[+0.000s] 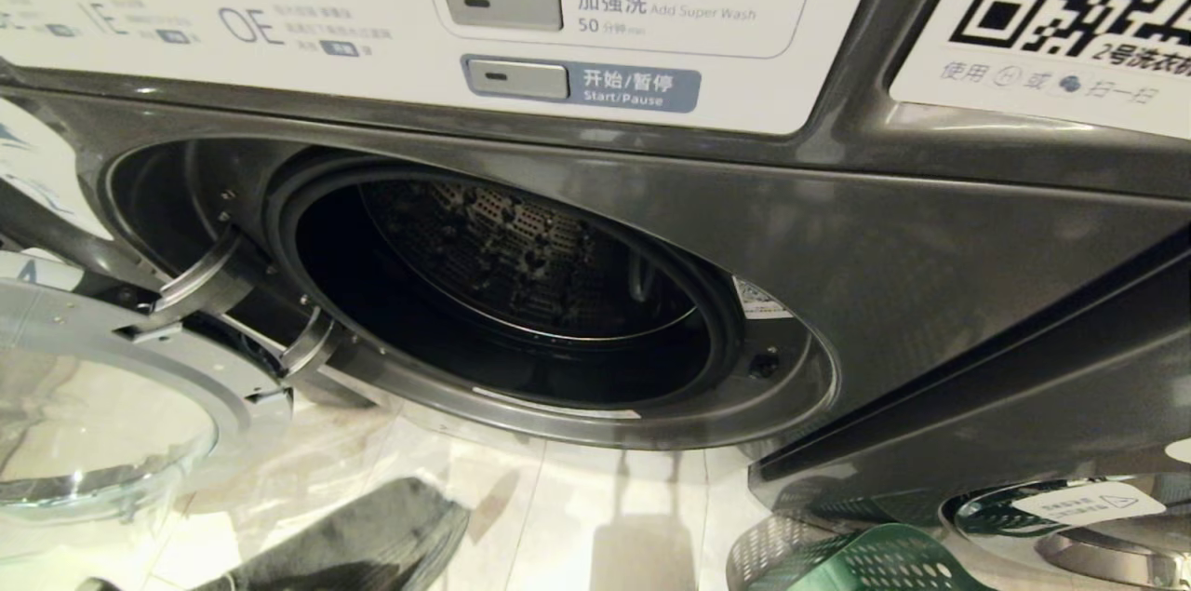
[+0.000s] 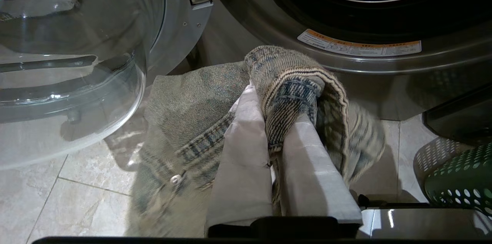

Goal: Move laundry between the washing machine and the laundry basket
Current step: Pick a cloth and place it into the basket

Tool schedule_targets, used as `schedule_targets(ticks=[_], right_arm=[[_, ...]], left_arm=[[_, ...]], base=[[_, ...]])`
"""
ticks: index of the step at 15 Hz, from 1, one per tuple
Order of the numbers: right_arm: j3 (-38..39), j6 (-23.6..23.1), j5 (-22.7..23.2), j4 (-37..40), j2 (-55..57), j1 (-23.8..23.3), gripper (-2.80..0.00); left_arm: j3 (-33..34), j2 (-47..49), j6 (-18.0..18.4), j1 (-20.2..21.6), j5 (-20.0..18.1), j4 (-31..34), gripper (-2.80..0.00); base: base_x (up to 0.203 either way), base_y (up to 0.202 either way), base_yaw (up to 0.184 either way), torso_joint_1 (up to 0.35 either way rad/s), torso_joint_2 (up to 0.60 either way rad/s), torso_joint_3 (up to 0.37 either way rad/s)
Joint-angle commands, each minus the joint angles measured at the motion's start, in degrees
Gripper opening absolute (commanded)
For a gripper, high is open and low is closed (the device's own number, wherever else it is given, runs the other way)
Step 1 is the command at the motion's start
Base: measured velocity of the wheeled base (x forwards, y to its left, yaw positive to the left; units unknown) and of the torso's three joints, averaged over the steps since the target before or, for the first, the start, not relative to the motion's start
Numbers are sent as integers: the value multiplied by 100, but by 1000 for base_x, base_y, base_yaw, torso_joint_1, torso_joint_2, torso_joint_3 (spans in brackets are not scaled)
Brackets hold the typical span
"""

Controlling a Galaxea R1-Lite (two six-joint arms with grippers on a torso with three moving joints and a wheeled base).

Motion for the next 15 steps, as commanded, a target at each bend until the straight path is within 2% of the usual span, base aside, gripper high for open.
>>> schedule_targets(ticks=[1, 15], right_arm=[[0, 0, 5, 0, 1, 2, -280], [0, -97, 14, 9, 5, 2, -280]], left_arm=[[9, 11, 0, 0, -2, -2, -280], [9, 11, 1, 0, -2, -2, -280]], base=[[0, 0, 0, 2, -2, 207], [0, 0, 0, 3, 2, 201]])
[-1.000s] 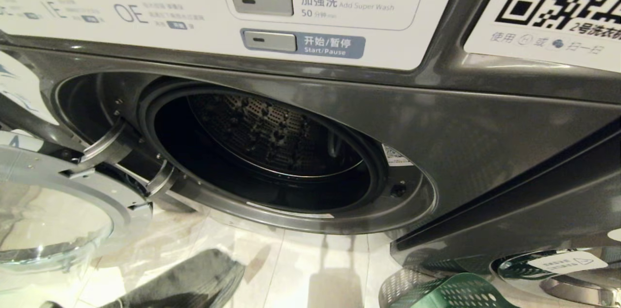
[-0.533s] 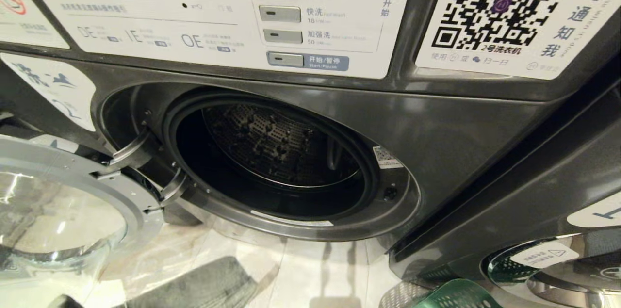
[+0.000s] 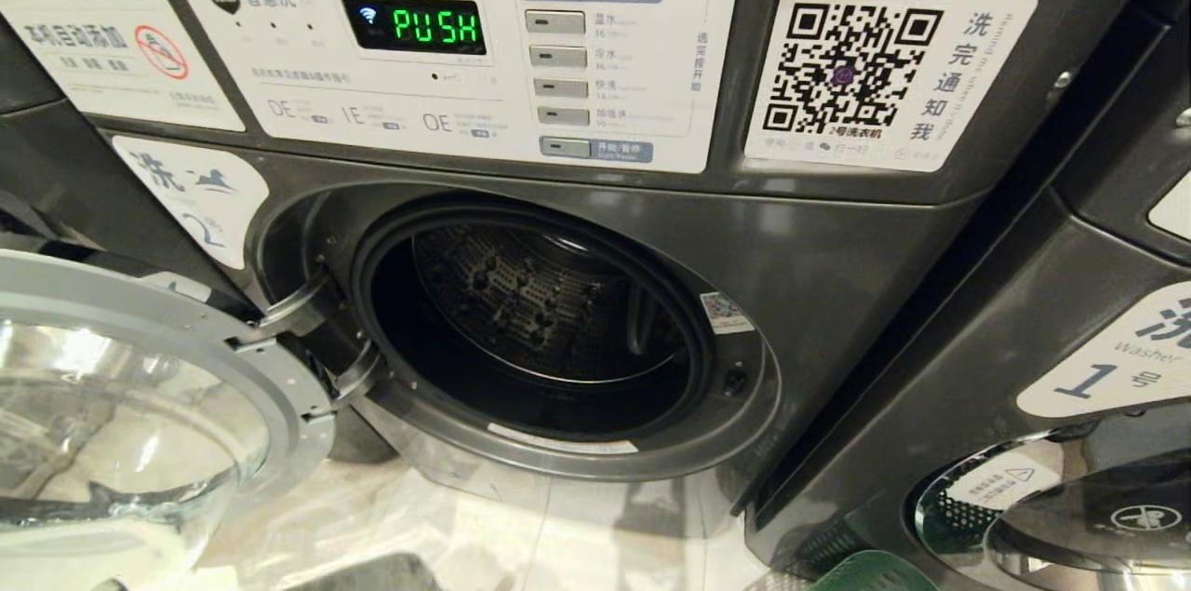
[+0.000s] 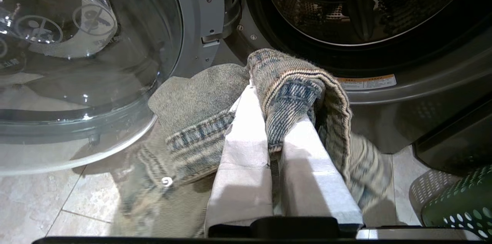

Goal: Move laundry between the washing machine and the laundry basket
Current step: Pick a cloth and place it into the basket

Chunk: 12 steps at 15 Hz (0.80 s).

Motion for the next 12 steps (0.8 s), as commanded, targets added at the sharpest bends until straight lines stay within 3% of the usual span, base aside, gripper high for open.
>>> schedule_targets(ticks=[1, 4, 12], right_arm=[[0, -14, 3, 1, 5, 2, -280], [0, -306, 47, 1, 5, 3, -280], [0, -348, 82, 10, 5, 5, -280]], left_arm=[[9, 11, 5, -4, 9, 0, -280], [9, 11, 5, -4, 1, 0, -280], [9, 11, -2, -4, 1, 0, -280]], base=[[0, 0, 0, 2, -1, 202], [0, 0, 0, -235, 44, -3], [0, 0, 0, -478, 34, -242]])
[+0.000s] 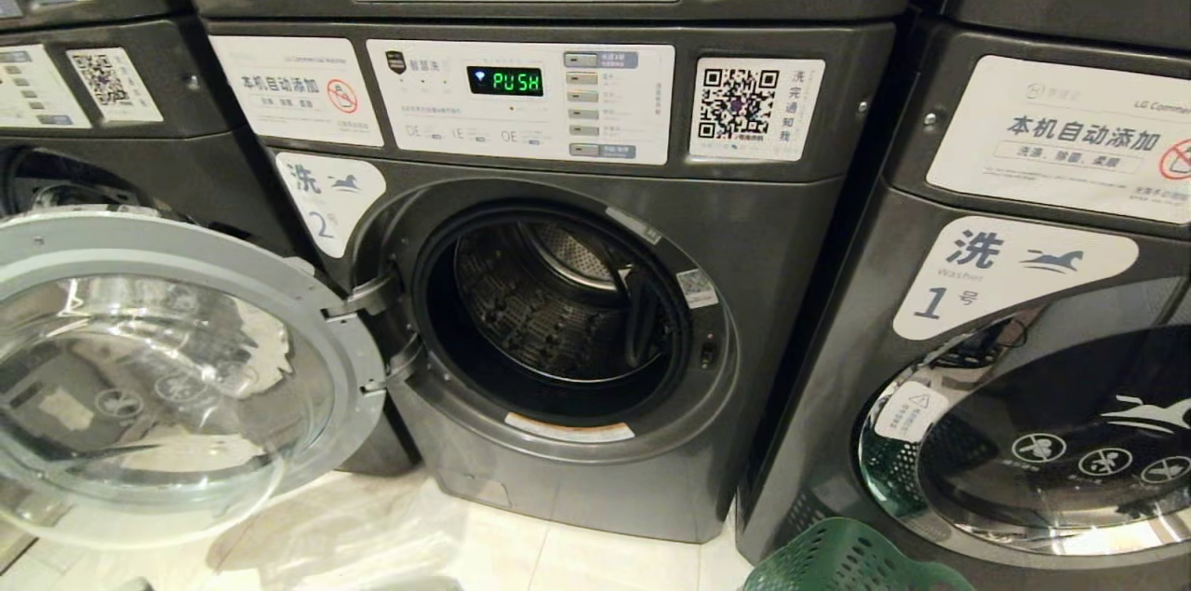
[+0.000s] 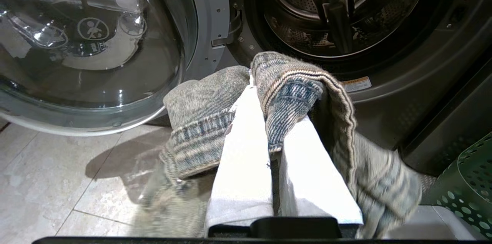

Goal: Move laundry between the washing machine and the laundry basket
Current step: Pick a cloth and place it into the basket

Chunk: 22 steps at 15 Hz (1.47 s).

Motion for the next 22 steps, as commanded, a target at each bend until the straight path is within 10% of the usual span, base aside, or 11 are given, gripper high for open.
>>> schedule_targets(ticks=[1, 22], right_arm=[[0, 2, -1, -2, 4, 2, -280], [0, 27, -19, 7, 5, 2, -280]], left_arm=[[9, 8, 1, -2, -1, 0, -280], [9, 10, -6, -2, 3, 0, -280]], base=[[0, 0, 0, -148, 17, 36], [0, 0, 0, -8, 3, 101]])
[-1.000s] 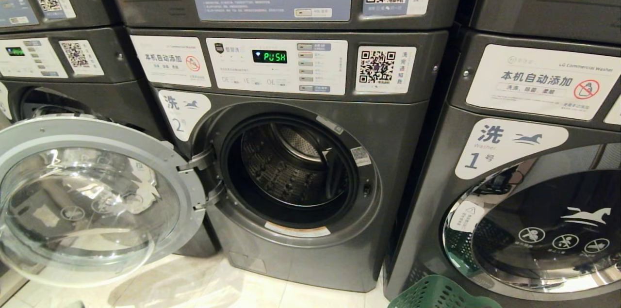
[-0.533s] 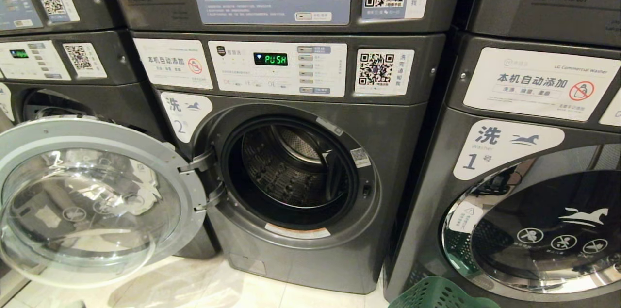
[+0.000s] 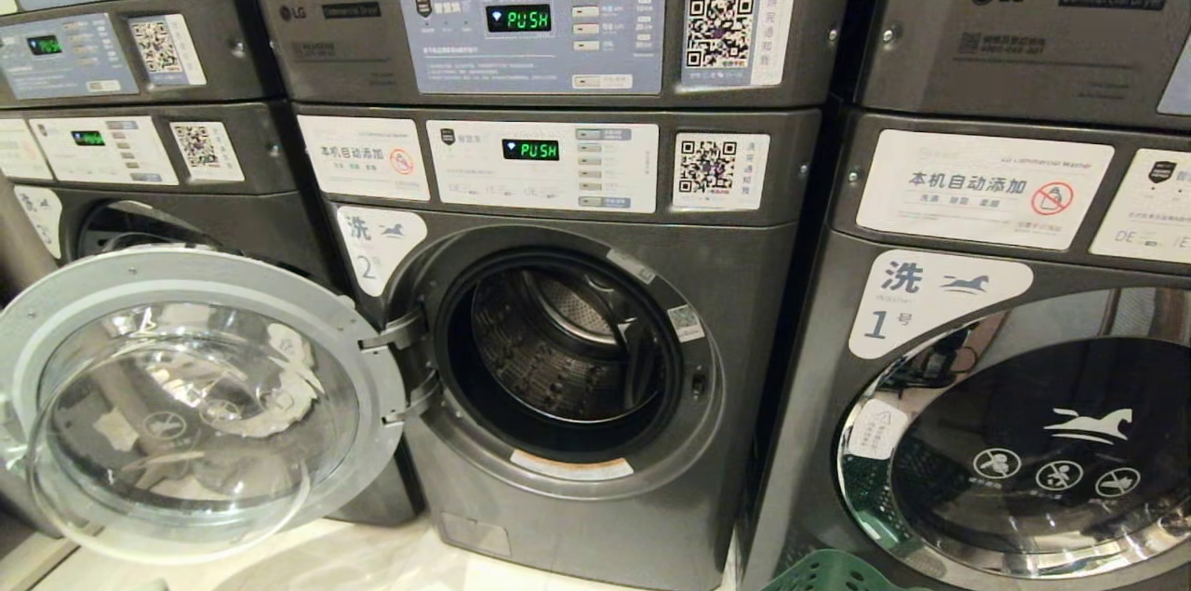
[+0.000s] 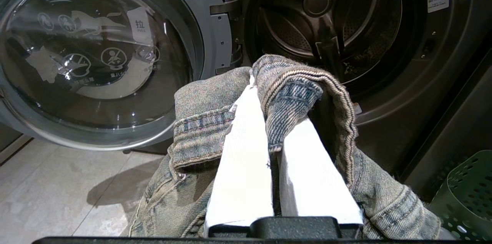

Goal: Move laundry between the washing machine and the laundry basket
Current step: Pick a cloth and place it into the basket

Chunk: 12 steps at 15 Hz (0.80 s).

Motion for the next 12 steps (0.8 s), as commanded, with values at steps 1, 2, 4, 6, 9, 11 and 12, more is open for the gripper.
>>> schedule_targets(ticks=[1, 2, 4, 6, 9, 11, 12], right_arm=[[0, -19, 12, -4, 5, 2, -280], [0, -28, 21, -4, 5, 2, -280], [0, 16, 3, -4, -3, 2, -280], [0, 16, 3, -4, 5, 2, -280], [0, -2, 12, -4, 4, 2, -280], [0, -2, 12, -4, 0, 2, -280], [0, -2, 12, -4, -4, 2, -280]], left_arm=[[9, 8, 1, 0, -2, 0, -280], [9, 8, 1, 0, -2, 0, -280], [9, -1, -7, 0, 0, 0, -280], [9, 3, -7, 4, 3, 0, -280], [9, 8, -16, 0, -2, 0, -280], [9, 8, -16, 0, -2, 0, -280], [9, 8, -16, 0, -2, 0, -280]], base=[[0, 0, 0, 1, 2, 43], [0, 0, 0, 7, 2, 55], [0, 0, 0, 1, 4, 38], [0, 0, 0, 0, 0, 0], [0, 0, 0, 0, 0, 0], [-129, 0, -1, 10, 6, 0], [-198, 0, 3, -17, 2, 12]])
